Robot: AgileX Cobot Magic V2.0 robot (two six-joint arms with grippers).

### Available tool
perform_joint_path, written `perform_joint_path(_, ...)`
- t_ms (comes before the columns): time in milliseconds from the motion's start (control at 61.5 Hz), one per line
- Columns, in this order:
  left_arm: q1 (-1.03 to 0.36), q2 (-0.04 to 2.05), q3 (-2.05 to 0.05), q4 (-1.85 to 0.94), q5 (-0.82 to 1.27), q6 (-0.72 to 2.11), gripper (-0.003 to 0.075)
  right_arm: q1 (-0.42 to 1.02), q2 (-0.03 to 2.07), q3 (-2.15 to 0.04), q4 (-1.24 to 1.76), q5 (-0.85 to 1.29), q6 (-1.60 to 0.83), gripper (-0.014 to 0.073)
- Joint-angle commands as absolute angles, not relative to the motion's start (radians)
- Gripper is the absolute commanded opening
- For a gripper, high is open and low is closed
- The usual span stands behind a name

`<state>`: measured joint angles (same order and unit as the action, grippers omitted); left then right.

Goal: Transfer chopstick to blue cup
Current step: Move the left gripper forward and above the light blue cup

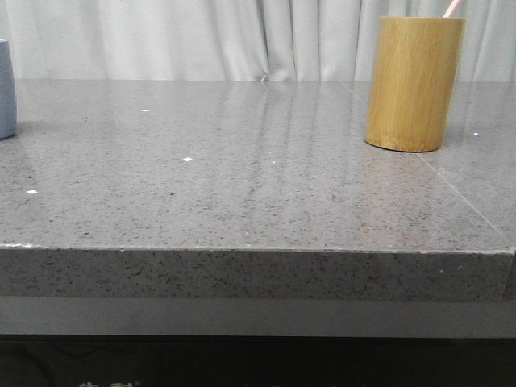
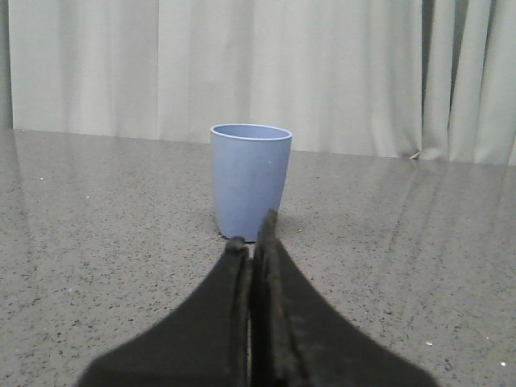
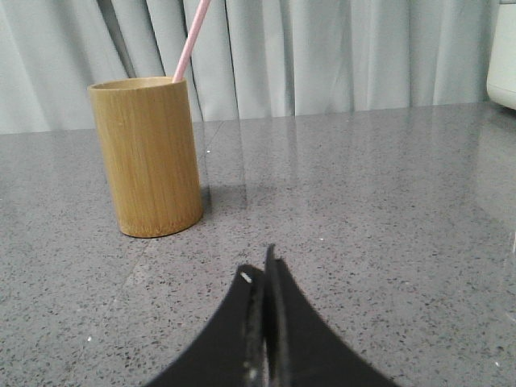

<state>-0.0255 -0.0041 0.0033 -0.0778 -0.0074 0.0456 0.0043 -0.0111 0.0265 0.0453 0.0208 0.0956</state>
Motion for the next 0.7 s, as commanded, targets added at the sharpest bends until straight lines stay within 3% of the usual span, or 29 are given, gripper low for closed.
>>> perform_joint_path(0, -0.03, -0.026, 0.015, -0.086, -0.09, 0.043, -0.0019, 0.005, -0.031, 0.023, 0.031, -0.055, 0.091, -0.0067)
perform_joint_path(683, -0.03, -0.026, 0.007, -0.086, -0.161, 0.042, -0.0019, 0.005, -0.031, 0.016, 0.022, -0.072, 0.09, -0.0067)
